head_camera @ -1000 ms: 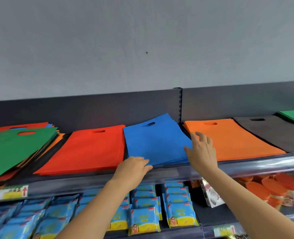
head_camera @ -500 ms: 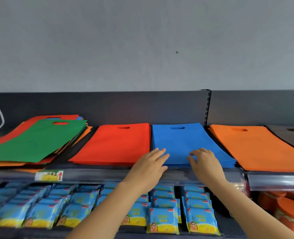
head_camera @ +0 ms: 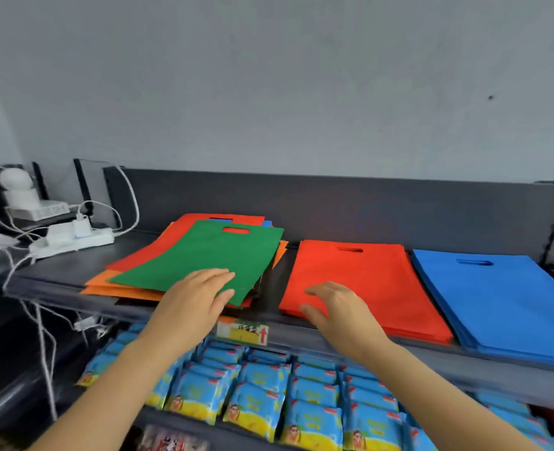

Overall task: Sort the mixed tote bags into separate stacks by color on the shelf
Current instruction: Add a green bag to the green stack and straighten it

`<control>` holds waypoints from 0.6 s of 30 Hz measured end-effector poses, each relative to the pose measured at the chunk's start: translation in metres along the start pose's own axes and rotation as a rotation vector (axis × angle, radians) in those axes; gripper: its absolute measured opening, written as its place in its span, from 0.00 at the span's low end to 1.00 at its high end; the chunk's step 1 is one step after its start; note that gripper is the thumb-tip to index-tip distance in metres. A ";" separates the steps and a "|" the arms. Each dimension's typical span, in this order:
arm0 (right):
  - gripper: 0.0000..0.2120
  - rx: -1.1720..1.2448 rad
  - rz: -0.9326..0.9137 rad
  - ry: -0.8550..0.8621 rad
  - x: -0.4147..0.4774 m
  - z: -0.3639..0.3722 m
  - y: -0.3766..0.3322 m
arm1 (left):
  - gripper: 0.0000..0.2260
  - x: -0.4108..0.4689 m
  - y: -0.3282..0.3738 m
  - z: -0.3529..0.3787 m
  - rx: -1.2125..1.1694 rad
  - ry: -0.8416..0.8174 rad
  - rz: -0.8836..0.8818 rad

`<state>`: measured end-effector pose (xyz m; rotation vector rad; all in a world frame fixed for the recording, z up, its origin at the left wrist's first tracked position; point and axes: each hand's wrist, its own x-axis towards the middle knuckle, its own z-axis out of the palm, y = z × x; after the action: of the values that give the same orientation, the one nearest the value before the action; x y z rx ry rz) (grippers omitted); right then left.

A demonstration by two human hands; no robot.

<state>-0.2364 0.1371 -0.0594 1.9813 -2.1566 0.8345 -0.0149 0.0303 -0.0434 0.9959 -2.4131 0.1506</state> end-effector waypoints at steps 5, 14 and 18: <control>0.29 0.063 -0.116 -0.083 0.036 0.040 -0.059 | 0.27 -0.004 -0.074 -0.003 0.061 -0.091 -0.072; 0.09 0.016 -0.020 -0.104 0.069 0.065 -0.082 | 0.24 0.008 -0.130 0.002 0.015 -0.234 -0.137; 0.17 0.204 0.054 -0.147 0.072 0.058 -0.082 | 0.12 0.018 -0.133 0.005 0.088 -0.142 -0.105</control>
<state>-0.1527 0.0463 -0.0517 2.1512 -2.2972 0.9821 0.0637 -0.0787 -0.0513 1.2074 -2.4930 0.1538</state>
